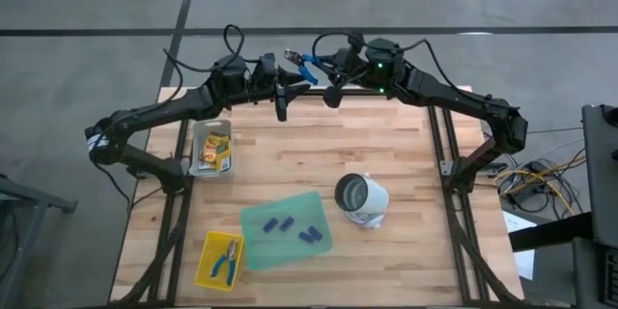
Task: Pick & Place School Supplies
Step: Put the blue hole puncher into the yellow bin
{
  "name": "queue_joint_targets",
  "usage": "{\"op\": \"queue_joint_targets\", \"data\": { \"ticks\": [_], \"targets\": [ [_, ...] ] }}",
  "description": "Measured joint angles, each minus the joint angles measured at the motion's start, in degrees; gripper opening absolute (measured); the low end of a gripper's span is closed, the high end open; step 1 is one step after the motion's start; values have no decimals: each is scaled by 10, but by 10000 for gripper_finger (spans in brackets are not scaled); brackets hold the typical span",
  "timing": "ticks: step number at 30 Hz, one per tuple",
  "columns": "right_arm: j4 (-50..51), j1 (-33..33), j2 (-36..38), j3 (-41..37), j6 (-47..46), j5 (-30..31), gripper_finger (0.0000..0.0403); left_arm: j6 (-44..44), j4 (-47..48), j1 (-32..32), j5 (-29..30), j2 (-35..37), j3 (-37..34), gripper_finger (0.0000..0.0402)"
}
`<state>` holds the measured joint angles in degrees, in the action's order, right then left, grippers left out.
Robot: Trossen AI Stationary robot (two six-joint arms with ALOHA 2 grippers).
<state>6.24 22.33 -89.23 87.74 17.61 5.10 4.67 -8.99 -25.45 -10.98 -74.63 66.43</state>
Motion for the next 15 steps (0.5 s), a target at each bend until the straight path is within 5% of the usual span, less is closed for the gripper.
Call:
{"op": "queue_joint_targets", "data": {
  "ticks": [15],
  "targets": [
    [-11,-6,1,0,10,-26,33,-2,-3,0,0,0,0,136]
  ]
}}
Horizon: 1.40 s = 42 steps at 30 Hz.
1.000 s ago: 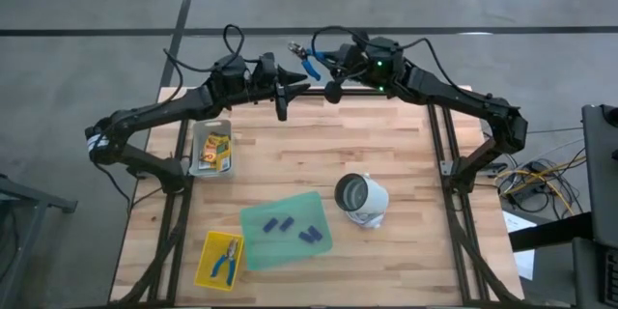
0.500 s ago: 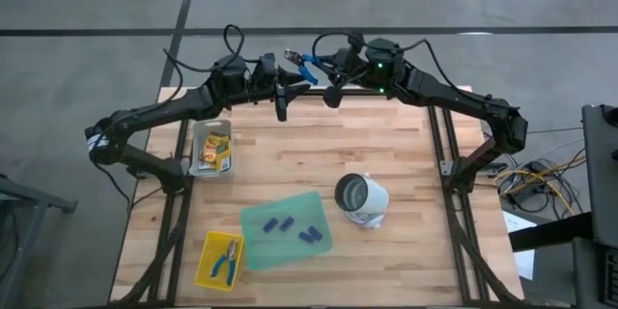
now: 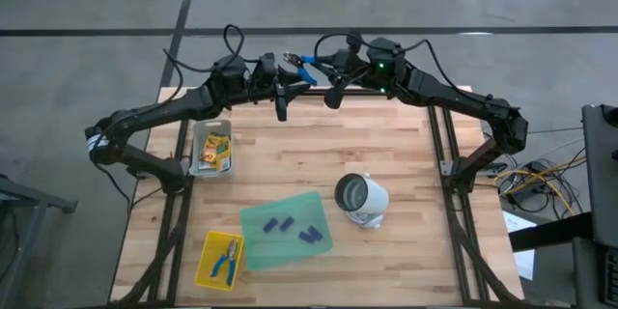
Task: Pick & Place School Supplies
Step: Put the blue hole puncher into the yellow bin
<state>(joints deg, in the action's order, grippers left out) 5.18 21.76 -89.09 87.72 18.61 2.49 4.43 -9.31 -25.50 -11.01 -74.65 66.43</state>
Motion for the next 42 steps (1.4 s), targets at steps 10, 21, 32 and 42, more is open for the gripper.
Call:
{"op": "queue_joint_targets", "data": {
  "ticks": [10,21,32,42],
  "targets": [
    [1,-16,-4,0,-1,-17,34,-1,-36,0,-78,-1,0,136],
    [2,-18,-4,0,-8,-40,34,4,-37,1,-97,-1,0,89],
    [16,-18,-4,-1,-53,-45,34,5,-31,1,-107,0,-1,61],
    [19,-18,-4,-1,-83,-39,77,7,-26,0,-97,0,-2,60]
  ]
}}
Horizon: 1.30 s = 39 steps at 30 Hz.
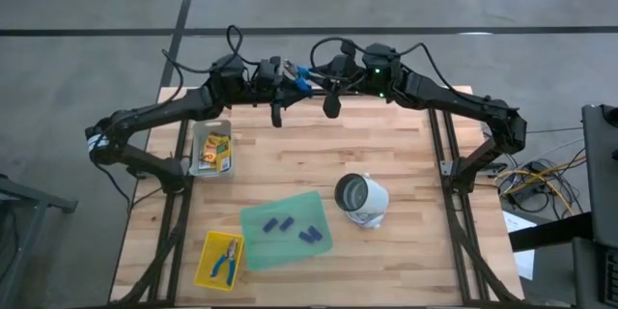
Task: Pick & Place School Supplies
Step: Put the blue hole puncher into the yellow bin
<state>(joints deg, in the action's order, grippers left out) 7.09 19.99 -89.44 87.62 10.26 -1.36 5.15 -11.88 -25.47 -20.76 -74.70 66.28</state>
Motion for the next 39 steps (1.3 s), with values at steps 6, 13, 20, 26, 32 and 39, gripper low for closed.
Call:
{"op": "queue_joint_targets", "data": {
  "ticks": [6,13,20,26,32,39],
  "targets": [
    [-2,0,2,1,0,0,116,-1,5,0,-2,0,0,60],
    [-2,0,1,1,1,0,166,-4,5,-1,-4,0,0,60],
    [-2,0,1,1,-13,0,217,-4,5,0,-8,0,0,60],
    [-2,0,1,1,-8,0,255,-4,5,0,-8,0,0,61],
    [0,0,1,1,4,0,269,-23,43,-4,6,5,0,62],
    [0,1,1,1,12,0,270,-32,168,-6,83,41,0,62]
  ]
}}
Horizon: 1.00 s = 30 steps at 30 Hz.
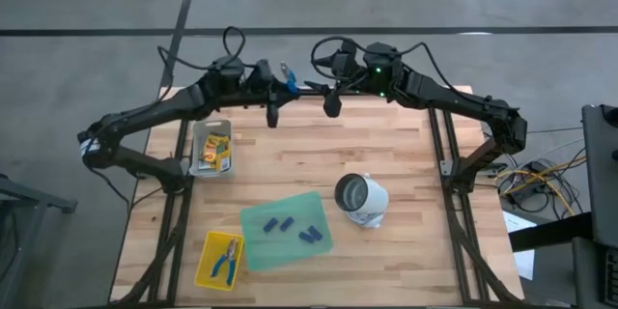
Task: Pick & Place School Supplies
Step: Put the blue hole puncher into the yellow bin
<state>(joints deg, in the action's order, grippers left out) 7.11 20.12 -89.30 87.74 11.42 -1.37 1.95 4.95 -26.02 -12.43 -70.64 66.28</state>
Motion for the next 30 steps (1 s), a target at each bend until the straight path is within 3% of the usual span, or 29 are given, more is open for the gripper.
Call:
{"op": "queue_joint_targets", "data": {
  "ticks": [5,12,14,18,24,30],
  "targets": [
    [0,0,0,0,5,12,270,31,102,1,5,42,0,62],
    [5,0,0,0,-2,167,270,167,305,18,72,93,0,62],
    [6,1,0,0,-15,185,270,216,356,31,75,100,0,62],
    [6,4,7,-1,-47,184,270,277,416,87,78,100,0,62],
    [7,9,32,-21,-37,123,270,316,424,195,176,90,0,62],
    [-22,13,91,-95,-36,99,270,404,481,246,218,87,0,62]
  ]
}}
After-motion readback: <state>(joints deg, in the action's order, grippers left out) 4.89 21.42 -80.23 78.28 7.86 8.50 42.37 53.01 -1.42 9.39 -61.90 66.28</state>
